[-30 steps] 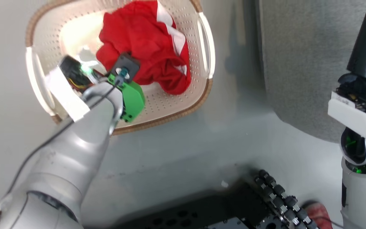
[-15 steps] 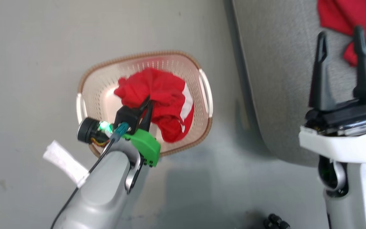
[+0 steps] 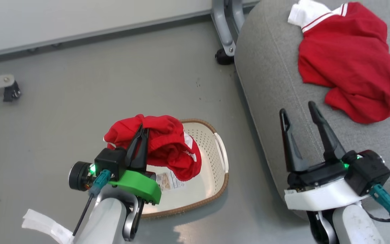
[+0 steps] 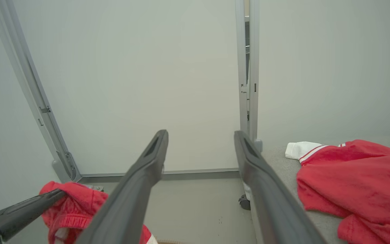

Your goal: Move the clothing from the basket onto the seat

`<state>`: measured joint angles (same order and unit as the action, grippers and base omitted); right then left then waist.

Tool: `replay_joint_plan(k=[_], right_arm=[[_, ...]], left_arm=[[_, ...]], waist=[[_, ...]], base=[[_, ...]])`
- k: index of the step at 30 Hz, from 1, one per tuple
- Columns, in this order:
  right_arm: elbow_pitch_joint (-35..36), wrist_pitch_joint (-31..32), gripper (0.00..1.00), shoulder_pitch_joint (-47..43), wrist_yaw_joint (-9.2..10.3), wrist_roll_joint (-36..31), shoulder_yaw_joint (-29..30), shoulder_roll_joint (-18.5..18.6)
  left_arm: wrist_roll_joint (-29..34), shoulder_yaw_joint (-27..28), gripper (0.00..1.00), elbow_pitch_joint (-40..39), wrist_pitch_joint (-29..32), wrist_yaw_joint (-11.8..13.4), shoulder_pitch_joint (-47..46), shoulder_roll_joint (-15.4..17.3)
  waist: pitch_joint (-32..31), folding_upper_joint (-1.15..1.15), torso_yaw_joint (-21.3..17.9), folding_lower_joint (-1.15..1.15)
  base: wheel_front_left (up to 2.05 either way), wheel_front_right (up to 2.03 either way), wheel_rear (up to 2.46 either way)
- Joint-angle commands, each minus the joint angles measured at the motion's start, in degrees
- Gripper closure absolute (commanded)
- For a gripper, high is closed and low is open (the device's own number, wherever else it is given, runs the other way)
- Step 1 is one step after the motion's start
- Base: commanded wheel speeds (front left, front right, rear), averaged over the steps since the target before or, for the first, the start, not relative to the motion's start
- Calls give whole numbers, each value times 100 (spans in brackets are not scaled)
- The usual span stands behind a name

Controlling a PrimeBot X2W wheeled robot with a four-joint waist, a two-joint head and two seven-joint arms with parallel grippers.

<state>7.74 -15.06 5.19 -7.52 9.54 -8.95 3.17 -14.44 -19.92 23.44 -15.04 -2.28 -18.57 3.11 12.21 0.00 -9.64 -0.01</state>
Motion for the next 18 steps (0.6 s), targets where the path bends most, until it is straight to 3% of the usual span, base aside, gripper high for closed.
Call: replay_joint_plan(k=[1, 14, 18], right_arm=[[-94, -17, 0, -153, 6, 63, -71, 45], [-440, -17, 0, -539, 6, 140, -408, 193], [-709, -17, 0, -561, 6, 341, -884, 375]], left_arm=[[45, 79, 100, -116, -20, -1, 198, -1], [112, 70, 100, -1137, -20, 128, 754, -16], [72, -116, 100, -1289, -20, 153, 750, -13]], waist=[[-790, 0, -41, 1], [-1197, 0, -135, 1], [-1254, 0, -125, 1]], base=[[0, 0, 0], [0, 0, 0], [0, 0, 0]])
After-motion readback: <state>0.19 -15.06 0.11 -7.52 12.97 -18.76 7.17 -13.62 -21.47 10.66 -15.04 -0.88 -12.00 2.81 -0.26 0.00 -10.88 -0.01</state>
